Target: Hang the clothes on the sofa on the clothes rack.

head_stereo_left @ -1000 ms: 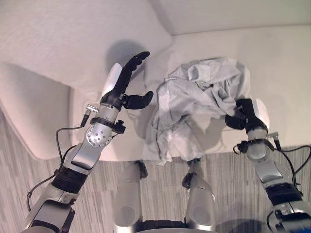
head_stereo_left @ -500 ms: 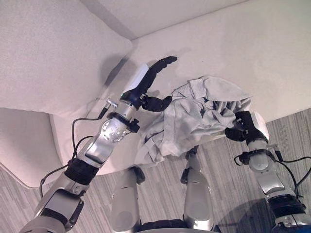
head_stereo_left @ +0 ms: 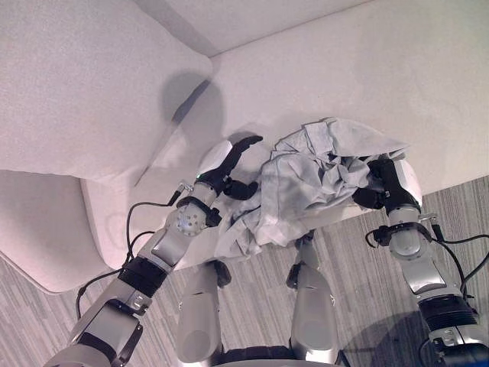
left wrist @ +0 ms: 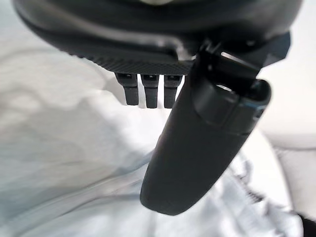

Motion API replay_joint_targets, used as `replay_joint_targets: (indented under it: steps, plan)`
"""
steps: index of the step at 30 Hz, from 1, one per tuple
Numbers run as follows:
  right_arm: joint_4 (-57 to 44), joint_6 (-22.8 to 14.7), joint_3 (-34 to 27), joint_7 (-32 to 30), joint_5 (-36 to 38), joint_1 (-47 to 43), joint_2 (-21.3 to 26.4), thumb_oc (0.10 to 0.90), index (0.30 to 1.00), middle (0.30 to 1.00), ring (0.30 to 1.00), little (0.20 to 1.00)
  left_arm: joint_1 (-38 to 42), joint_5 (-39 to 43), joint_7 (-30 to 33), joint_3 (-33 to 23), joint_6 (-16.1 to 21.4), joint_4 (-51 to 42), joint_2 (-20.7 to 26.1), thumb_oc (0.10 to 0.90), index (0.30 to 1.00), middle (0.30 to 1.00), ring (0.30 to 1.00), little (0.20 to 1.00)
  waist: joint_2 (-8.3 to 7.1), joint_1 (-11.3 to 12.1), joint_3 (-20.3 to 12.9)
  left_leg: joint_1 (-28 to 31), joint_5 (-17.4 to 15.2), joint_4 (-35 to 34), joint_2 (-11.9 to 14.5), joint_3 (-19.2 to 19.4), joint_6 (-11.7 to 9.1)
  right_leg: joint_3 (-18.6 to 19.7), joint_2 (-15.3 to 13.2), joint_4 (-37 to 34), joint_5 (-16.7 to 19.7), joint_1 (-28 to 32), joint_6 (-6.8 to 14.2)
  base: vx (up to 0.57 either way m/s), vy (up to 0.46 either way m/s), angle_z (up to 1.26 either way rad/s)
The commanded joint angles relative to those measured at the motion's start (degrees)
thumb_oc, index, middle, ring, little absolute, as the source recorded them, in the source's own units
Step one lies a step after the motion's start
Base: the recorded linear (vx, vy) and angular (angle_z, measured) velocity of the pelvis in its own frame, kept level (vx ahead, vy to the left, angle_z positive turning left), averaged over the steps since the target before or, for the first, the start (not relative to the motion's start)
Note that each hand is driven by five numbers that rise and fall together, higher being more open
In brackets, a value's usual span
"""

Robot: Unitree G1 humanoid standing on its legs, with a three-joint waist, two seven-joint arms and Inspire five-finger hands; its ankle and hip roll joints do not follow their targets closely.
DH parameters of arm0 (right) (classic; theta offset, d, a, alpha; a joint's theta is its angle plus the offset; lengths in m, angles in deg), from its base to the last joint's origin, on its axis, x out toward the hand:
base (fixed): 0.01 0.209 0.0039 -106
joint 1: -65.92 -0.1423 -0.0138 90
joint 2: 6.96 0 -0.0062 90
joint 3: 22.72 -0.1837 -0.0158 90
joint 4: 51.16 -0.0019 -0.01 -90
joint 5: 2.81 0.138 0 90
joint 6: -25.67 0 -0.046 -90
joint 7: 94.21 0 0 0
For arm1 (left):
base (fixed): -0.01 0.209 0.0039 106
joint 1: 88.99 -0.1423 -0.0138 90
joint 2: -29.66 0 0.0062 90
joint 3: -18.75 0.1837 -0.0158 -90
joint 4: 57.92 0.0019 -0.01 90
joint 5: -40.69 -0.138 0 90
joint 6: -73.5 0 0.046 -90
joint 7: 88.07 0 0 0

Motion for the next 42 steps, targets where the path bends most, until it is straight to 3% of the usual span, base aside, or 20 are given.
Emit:
replay_joint_targets:
  steps: [1, 8, 9, 17, 19, 20, 27, 32, 36, 37, 39, 42]
  plan:
    - [-4.7, -2.7, -3.5, -3.8, -0.7, -0.9, 1.4, 0.4, 0.3, 0.3, 0.3, 0.3, 3.8, -0.8, 3.4, -1.8, 4.0, -3.8, -0.8, 0.8, 0.9, 0.9, 0.9, 0.9, -3.58, -0.3, -0.6, 0.1, -12.5, 7.1, 5.6, -2.6, -6.7, 1.2, -2.5, 8.5, -9.9, -1.1, 0.1, -0.01, -0.058, 0.0]
    - [-4.8, -2.9, -1.6, -4.5, 0.4, -1.2, 0.8, 0.4, 0.3, 0.3, 0.3, 0.3, 3.9, 0.5, 4.8, 0.1, 3.5, -2.3, -3.4, 0.8, 0.9, 0.9, 0.9, 0.9, -4.77, -0.7, -0.6, -1.4, -13.0, 9.1, 7.0, -2.7, -6.7, 2.6, -1.9, 10.8, -11.0, -3.6, -0.7, -0.03, -0.069, -0.02]
    - [-5.6, -3.1, -0.3, -4.4, 0.4, -1.5, 1.0, 0.4, 0.3, 0.3, 0.3, 0.3, 5.2, 1.0, 5.5, 1.3, 3.3, -1.3, -4.5, 0.8, 0.9, 0.9, 0.9, 0.9, -5.54, -1.4, -0.6, -2.0, -12.8, 9.4, 7.8, -2.7, -6.8, 3.1, -1.4, 11.3, -11.4, -4.6, -0.9, -0.04, -0.064, -0.09]
    - [-7.3, -3.4, 1.1, -5.0, 1.3, -0.8, 1.4, 0.4, 0.3, 0.3, 0.3, 0.3, 8.1, 2.4, 7.3, 3.7, 3.2, 1.6, -7.4, 0.8, 0.9, 0.9, 0.9, 0.9, -7.05, -3.3, -0.6, -3.1, -12.1, 10.4, 10.4, -2.3, -7.3, 5.5, 0.3, 13.6, -12.7, -8.3, -1.8, -0.05, -0.076, -0.16]
    - [-7.4, -3.5, 1.2, -5.3, 1.4, -1.1, 1.8, 0.4, 0.3, 0.3, 0.3, 0.3, 8.2, 3.0, 7.4, 4.1, 3.1, 1.8, -7.9, 0.703, 0.754, 0.754, 0.754, 0.754, -7.12, -3.5, -0.6, -3.0, -11.8, 10.5, 10.8, -2.3, -7.5, 5.9, 0.6, 13.8, -13.0, -8.4, -2.1, -0.05, -0.093, -0.22]
    - [-7.8, -3.5, 1.1, -5.6, 1.4, -1.2, 2.1, 0.4, 0.3, 0.3, 0.3, 0.3, 7.8, 4.0, 7.7, 4.4, 3.2, 1.8, -8.3, 0.405, 0.307, 0.307, 0.307, 0.307, -7.29, -3.7, -0.6, -2.6, -11.5, 10.5, 11.5, -2.1, -7.8, 6.3, 1.1, 14.2, -13.5, -8.7, -2.4, -0.05, -0.11, -0.19]
    - [-7.6, -3.9, 0.6, -6.6, 1.2, -1.7, 2.9, 0.4, 0.3, 0.3, 0.3, 0.3, 7.4, 1.5, 9.1, 4.5, 3.5, 3.2, -7.4, 0.4, 0.3, 0.3, 0.3, 0.3, -7.39, -3.7, -0.6, -1.8, -10.6, 10.1, 12.8, -1.9, -8.4, 6.9, 1.9, 15.7, -14.1, -9.6, -2.8, -0.03, -0.059, -0.05]
    - [-6.9, -4.2, -0.1, -6.5, 0.2, -0.2, 2.5, 0.4, 0.3, 0.3, 0.3, 0.3, 5.5, -0.3, 10.8, 1.1, 3.7, 0.9, -4.6, 0.4, 0.3, 0.3, 0.3, 0.3, -5.86, -2.6, -0.6, 1.1, -9.5, 8.5, 12.9, -2.2, -8.9, 6.4, 2.0, 16.1, -14.7, -7.2, -3.1, 0.0, -0.007, 0.0]
    - [-6.5, -5.0, -1.2, -5.5, -0.7, -0.1, 3.4, 0.4, 0.3, 0.3, 0.3, 0.3, 0.7, -0.1, 11.8, -5.9, 4.6, -4.9, 0.3, 0.4, 0.3, 0.3, 0.3, 0.3, -3.53, 0.0, -0.6, 6.2, -7.2, 5.9, 12.5, -2.1, -9.0, 4.5, 2.1, 16.6, -14.7, -2.4, -4.1, 0.0, -0.017, 0.05]
    - [-6.4, -5.0, -1.0, -5.4, -0.7, 0.0, 3.4, 0.4, 0.3, 0.3, 0.3, 0.3, 0.3, 0.0, 11.7, -5.9, 4.5, -5.1, 0.3, 0.4, 0.3, 0.3, 0.3, 0.3, -3.5, -0.1, -0.6, 7.3, -7.9, 5.7, 12.5, -2.6, -9.5, 4.8, 2.1, 16.7, -15.6, -1.4, -3.7, -0.04, -0.027, 0.12]
    - [-7.4, -5.9, -1.9, -3.9, -1.0, -1.0, 5.0, 0.4, 0.3, 0.3, 0.3, 0.3, -4.0, 1.6, 11.9, -11.8, 5.7, -10.1, 3.2, 0.4, 0.3, 0.3, 0.3, 0.3, -1.87, 1.9, -0.6, 11.5, -6.2, 4.0, 12.3, -2.2, -9.3, 3.3, 2.3, 17.3, -15.7, 2.7, -4.5, 0.0, -0.027, 0.19]
    - [-9.1, -6.9, -1.8, -2.0, -1.0, -1.8, 6.8, 0.4, 0.3, 0.3, 0.3, 0.3, -7.8, 2.8, 11.5, -16.4, 6.3, -14.1, 5.0, 0.4, 0.3, 0.3, 0.3, 0.3, -1.03, 3.1, -0.6, 15.8, -5.7, 3.0, 12.4, -2.3, -9.6, 2.2, 2.5, 17.4, -16.5, 7.0, -4.9, 0.02, -0.05, 0.23]
